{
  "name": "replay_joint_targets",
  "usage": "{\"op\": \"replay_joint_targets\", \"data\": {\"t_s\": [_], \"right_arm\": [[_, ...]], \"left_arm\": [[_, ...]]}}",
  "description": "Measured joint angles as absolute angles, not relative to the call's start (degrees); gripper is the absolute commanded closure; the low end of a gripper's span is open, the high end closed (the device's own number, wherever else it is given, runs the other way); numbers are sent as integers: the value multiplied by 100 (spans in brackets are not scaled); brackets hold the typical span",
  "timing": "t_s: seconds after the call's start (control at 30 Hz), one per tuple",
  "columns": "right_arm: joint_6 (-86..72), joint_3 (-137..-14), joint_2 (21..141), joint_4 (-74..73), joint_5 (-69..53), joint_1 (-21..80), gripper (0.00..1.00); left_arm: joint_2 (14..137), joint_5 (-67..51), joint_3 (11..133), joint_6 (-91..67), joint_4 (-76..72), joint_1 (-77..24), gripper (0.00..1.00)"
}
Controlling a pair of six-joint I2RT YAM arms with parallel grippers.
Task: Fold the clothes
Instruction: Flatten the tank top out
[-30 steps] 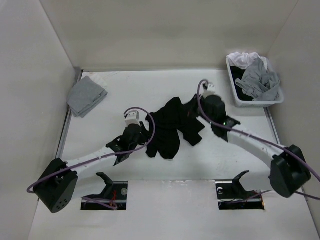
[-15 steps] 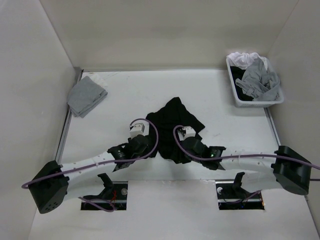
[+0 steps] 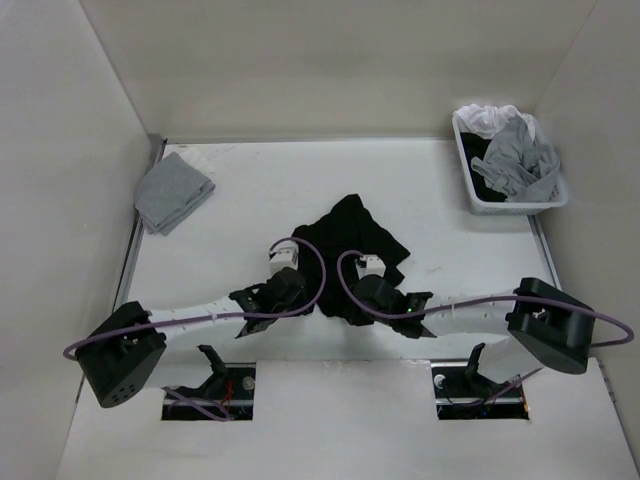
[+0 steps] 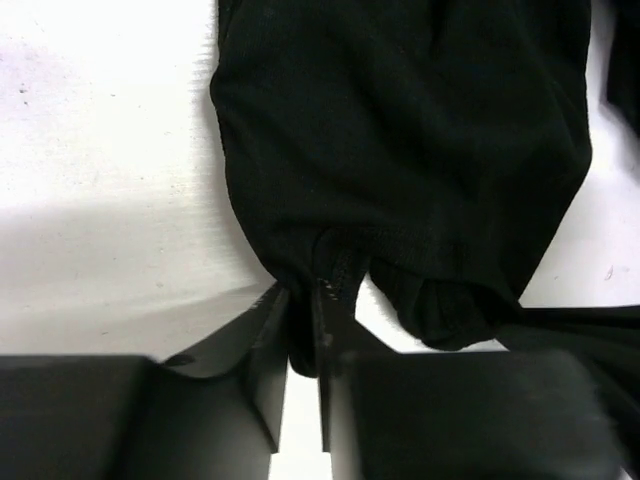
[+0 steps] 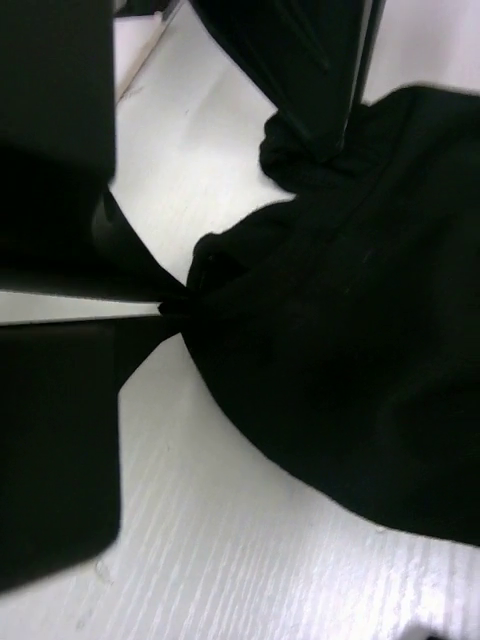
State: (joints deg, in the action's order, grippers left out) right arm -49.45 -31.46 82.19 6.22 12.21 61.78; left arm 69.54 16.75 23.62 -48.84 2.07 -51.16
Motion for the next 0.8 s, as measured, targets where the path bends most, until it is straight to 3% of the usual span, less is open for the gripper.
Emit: {"op": "replay_joint_targets", "data": {"t_s": [0.17, 0.33, 0.53, 0.8], "right_arm": [[-4860, -3111, 7706, 764, 1411, 6154, 100], [-4493, -3391, 5916, 12, 1861, 6316, 100], [-3601, -5247, 4674, -1260, 2635, 6836, 100], [-2108, -7968, 4720, -1772, 3328, 7564, 100]], "left_arm": [[6394, 1605, 2357, -4856, 375, -4943, 98], [4532, 1861, 2665, -4755, 930, -4838, 99], [3538, 2659, 4434, -4093, 1234, -5129, 99], [3774, 3710, 6259, -2532, 331, -6751, 99]]}}
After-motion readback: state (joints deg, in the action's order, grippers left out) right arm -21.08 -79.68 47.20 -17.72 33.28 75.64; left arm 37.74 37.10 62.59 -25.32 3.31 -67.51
